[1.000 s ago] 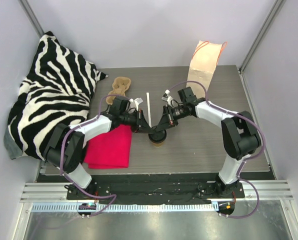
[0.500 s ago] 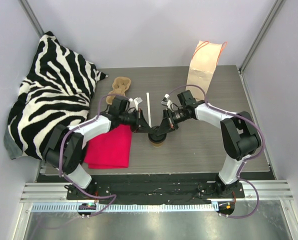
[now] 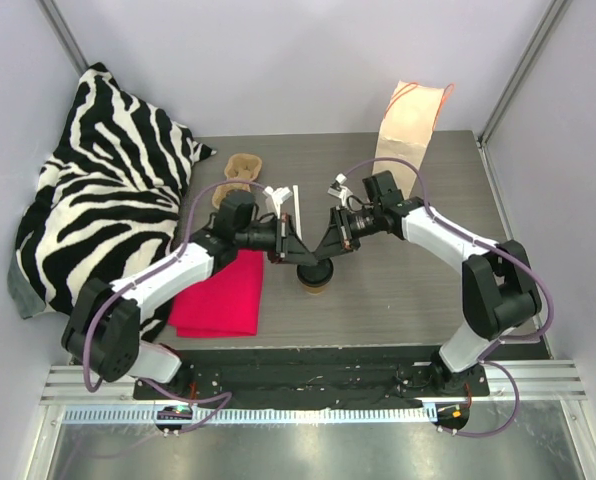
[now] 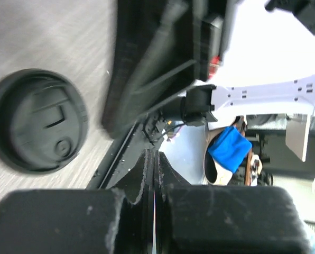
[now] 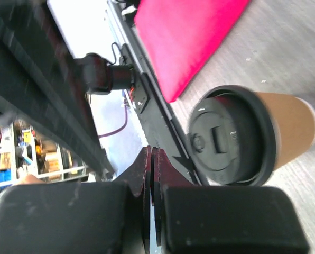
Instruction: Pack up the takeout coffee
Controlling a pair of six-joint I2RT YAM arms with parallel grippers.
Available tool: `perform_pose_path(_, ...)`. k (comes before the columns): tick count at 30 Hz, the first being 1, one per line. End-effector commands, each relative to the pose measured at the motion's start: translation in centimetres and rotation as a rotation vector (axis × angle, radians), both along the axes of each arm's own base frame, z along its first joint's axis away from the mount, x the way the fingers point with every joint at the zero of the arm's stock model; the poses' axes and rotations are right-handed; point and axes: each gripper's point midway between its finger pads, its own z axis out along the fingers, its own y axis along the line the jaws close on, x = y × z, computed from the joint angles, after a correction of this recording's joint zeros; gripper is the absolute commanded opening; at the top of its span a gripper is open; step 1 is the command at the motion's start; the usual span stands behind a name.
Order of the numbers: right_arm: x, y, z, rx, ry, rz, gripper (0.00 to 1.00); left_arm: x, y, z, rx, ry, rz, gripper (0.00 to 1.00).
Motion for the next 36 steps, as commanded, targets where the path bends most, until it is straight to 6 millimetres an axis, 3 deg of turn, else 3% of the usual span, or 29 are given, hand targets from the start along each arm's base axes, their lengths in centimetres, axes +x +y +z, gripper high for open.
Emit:
perform_pose_path(1, 1.6, 0.4, -1.6, -0.039, -0.004, -0.046, 0.01, -0.1, -1.7, -0.9, -0.029, 0.008, -0.031, 0.0)
perform_pose_path(4, 1.7, 0.1, -4.5, -0.093, 0.041, -0.06, 0.01, 0.5, -2.1, -3.7, 0.005, 0.056, -0.019, 0.0)
perform_pose_path(6, 1.7, -0.2, -6.2, -0.132, 0.06, -0.07, 0.01, 0.3, -1.9, -6.8, 0.053, 0.119, -0.018, 0.0)
perform_pose_path(10, 1.6, -0.8, -8.2, -0.196, 0.08, -0.072, 0.01, -0.5, -0.3, -12.5, 0.17, 0.241, 0.024, 0.0)
perform_pose_path(12, 1.6, -0.9, -8.5, -0.209, 0.074, -0.064, 0.01, -0.5, 0.4, -13.8, 0.201, 0.266, 0.044, 0.0)
perform_pose_path(18, 1.2, -0.9, -7.5, -0.187, 0.071, -0.043, 0.01, 0.2, 0.1, -10.5, 0.163, 0.179, 0.028, 0.0)
perform_pose_path(21, 0.7, -0.1, -4.8, -0.092, 0.041, -0.001, 0.01, 0.1, -0.1, -7.5, 0.11, 0.102, 0.008, 0.0)
perform_pose_path(23, 0.3, 0.4, -1.7, 0.0, -0.007, 0.042, 0.02, 0.0, -0.3, -5.0, 0.06, 0.049, -0.006, 0.0)
perform_pose_path(26, 0.1, 0.7, 1.0, 0.04, -0.072, 0.07, 0.08, 0.0, 0.1, -2.5, 0.038, -0.004, -0.013, 0.0)
perform_pose_path(28, -0.4, 0.3, 2.4, 0.02, -0.09, 0.079, 0.12, 1.1, 1.4, -2.2, 0.06, 0.007, 0.036, 0.01)
perform_pose_path(32, -1.5, -1.5, 1.6, -0.089, -0.15, 0.09, 0.21, 3.4, 3.7, -2.0, 0.109, -0.018, 0.125, 0.17)
perform_pose_path(36, -2.5, -3.6, -1.6, -0.237, -0.129, 0.071, 0.2, 4.1, 4.4, -2.8, 0.145, -0.016, 0.157, 0.18)
